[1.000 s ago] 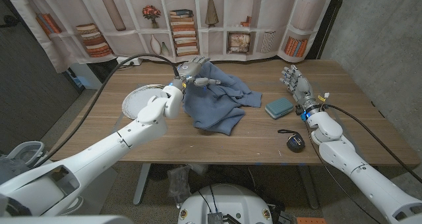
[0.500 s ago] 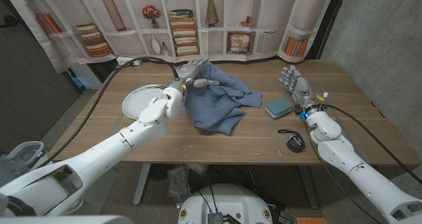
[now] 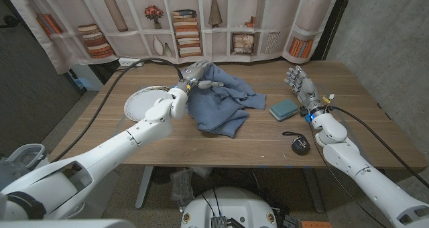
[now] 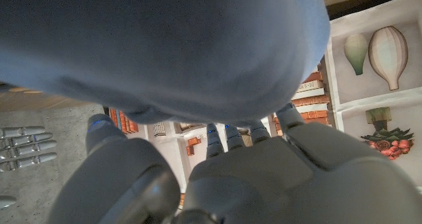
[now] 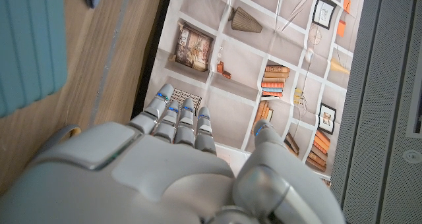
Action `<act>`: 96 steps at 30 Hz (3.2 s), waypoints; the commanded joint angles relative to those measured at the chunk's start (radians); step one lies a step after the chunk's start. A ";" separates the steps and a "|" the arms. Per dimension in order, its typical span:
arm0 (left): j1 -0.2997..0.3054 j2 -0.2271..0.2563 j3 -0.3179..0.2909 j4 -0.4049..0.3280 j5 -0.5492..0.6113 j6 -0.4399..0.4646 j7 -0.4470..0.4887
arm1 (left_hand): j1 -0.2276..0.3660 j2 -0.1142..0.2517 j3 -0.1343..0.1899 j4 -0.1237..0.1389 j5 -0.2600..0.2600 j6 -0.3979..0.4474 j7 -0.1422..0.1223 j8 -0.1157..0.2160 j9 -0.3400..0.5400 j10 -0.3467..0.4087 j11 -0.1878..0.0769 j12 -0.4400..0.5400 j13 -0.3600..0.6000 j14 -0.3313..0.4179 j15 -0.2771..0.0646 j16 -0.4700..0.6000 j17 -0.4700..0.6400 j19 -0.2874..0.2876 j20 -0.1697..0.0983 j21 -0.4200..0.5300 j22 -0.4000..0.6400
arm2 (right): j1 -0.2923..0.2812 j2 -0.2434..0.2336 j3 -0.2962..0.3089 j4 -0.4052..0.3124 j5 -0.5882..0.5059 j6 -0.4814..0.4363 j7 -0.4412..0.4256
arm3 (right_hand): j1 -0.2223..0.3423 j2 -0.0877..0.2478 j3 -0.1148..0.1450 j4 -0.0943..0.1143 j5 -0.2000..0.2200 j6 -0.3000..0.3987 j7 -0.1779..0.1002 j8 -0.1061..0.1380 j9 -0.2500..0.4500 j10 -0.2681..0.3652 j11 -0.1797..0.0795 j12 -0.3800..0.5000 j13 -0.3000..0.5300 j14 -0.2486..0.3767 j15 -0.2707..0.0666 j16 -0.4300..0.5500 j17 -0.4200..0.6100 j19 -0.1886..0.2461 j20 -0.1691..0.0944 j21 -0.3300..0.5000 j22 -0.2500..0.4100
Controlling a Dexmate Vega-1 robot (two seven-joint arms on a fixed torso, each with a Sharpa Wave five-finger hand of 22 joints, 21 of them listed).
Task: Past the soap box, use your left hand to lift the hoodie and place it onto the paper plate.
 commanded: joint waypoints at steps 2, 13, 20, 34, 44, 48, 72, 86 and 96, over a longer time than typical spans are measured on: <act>-0.013 -0.011 0.016 0.038 -0.043 -0.006 -0.001 | -0.001 0.009 -0.010 -0.003 0.010 -0.005 -0.006 -0.007 0.003 -0.006 -0.006 -0.005 0.002 -0.023 -0.014 -0.006 0.003 -0.019 0.001 -0.008 0.003 | 0.017 0.013 -0.010 0.023 -0.002 0.004 0.012 | 0.006 0.007 0.006 -0.006 0.002 0.007 -0.003 0.002 0.002 0.009 0.000 -0.003 0.003 0.008 0.000 -0.002 0.003 0.013 -0.001 -0.003 0.002; -0.017 -0.015 0.030 0.055 -0.064 0.003 -0.004 | 0.003 0.016 -0.016 -0.003 0.017 -0.016 -0.005 -0.012 0.003 -0.015 -0.003 -0.008 0.003 -0.039 -0.012 -0.008 0.004 -0.042 0.001 -0.014 0.002 | 0.034 0.021 -0.019 0.040 -0.003 0.001 0.020 | 0.016 0.010 0.009 -0.013 0.003 0.004 -0.002 0.001 0.002 0.009 -0.003 -0.004 0.003 0.008 0.001 -0.003 0.001 0.014 0.000 -0.009 0.002; -0.018 -0.018 0.040 0.062 -0.075 0.006 -0.004 | 0.006 0.020 -0.018 -0.003 0.022 -0.019 -0.003 -0.013 0.003 -0.019 -0.003 -0.009 0.003 -0.042 -0.011 -0.007 0.005 -0.052 0.001 -0.016 0.002 | 0.036 0.023 -0.019 0.043 -0.002 0.004 0.022 | 0.018 0.011 0.010 -0.014 0.003 0.004 -0.002 0.001 0.002 0.009 0.000 -0.004 0.003 0.008 0.001 -0.004 0.001 0.015 -0.001 -0.011 0.002; -0.042 -0.041 0.081 0.103 -0.093 0.017 -0.044 | 0.013 0.025 -0.021 -0.004 0.028 -0.038 -0.005 -0.020 0.004 -0.031 -0.005 -0.013 0.003 -0.044 -0.009 -0.005 0.005 -0.065 0.001 -0.016 0.002 | 0.045 0.030 -0.024 0.061 0.002 0.004 0.029 | 0.018 0.011 0.008 -0.015 0.001 0.003 -0.002 0.000 0.002 0.008 0.001 -0.005 0.003 0.007 0.002 -0.004 0.002 0.016 0.000 -0.016 0.002; -0.067 -0.053 0.108 0.145 -0.115 0.040 -0.095 | 0.021 0.028 -0.023 -0.006 0.033 -0.056 -0.004 -0.025 0.004 -0.042 -0.003 -0.015 0.003 -0.047 -0.007 -0.005 0.005 -0.073 0.001 -0.016 0.003 | 0.060 0.039 -0.032 0.088 0.006 0.001 0.042 | 0.019 0.011 0.007 -0.017 0.001 0.003 -0.002 0.001 0.002 0.008 0.000 -0.005 0.003 0.008 0.001 -0.003 0.002 0.017 0.001 -0.020 0.003; -0.085 -0.053 0.127 0.145 -0.115 0.071 -0.143 | 0.034 0.031 -0.026 -0.010 0.040 -0.088 -0.002 -0.032 0.004 -0.061 0.002 -0.020 0.003 -0.055 -0.004 -0.005 0.005 -0.082 0.001 -0.014 0.003 | 0.064 0.043 -0.033 0.092 0.007 -0.001 0.041 | 0.019 0.011 0.007 -0.017 0.001 0.003 -0.002 0.000 0.002 0.007 0.001 -0.005 0.003 0.007 0.001 -0.003 0.002 0.016 0.002 -0.022 0.003; -0.121 -0.053 0.165 0.150 -0.090 0.096 -0.151 | 0.552 0.195 0.114 -0.058 0.037 -0.021 -0.020 0.037 0.011 -0.014 -0.005 0.028 0.010 0.144 -0.054 0.036 0.011 0.278 -0.005 0.078 0.008 | 0.087 0.049 -0.048 0.103 -0.006 -0.003 0.047 | 0.018 0.012 0.005 -0.018 0.000 0.002 -0.004 0.001 0.002 0.009 -0.005 -0.005 0.003 0.005 0.004 -0.004 0.003 0.016 0.006 -0.030 0.003; -0.118 -0.066 0.156 0.154 -0.107 0.107 -0.143 | 0.762 0.252 0.187 -0.053 -0.078 0.108 0.014 0.061 0.024 0.093 0.011 0.059 0.031 0.247 -0.053 0.048 0.026 0.498 -0.022 0.115 0.004 | 0.079 0.034 -0.047 0.078 0.002 -0.040 0.040 | 0.017 0.010 0.001 -0.021 -0.001 -0.004 -0.008 -0.001 0.002 0.006 0.003 -0.007 0.003 0.006 0.005 -0.004 0.003 0.045 0.045 -0.031 0.003; -0.082 -0.077 0.121 0.146 -0.141 0.101 -0.050 | 0.921 0.275 0.250 -0.045 -0.158 0.298 0.040 0.130 0.068 0.241 0.002 0.135 0.103 0.487 -0.106 0.119 0.066 0.837 -0.148 0.192 0.003 | 0.081 0.033 -0.047 0.077 0.004 -0.041 0.045 | 0.017 0.009 0.001 -0.022 -0.002 -0.003 -0.007 -0.001 0.002 0.007 0.002 -0.006 0.003 0.007 0.007 -0.004 0.003 0.049 0.041 -0.033 0.003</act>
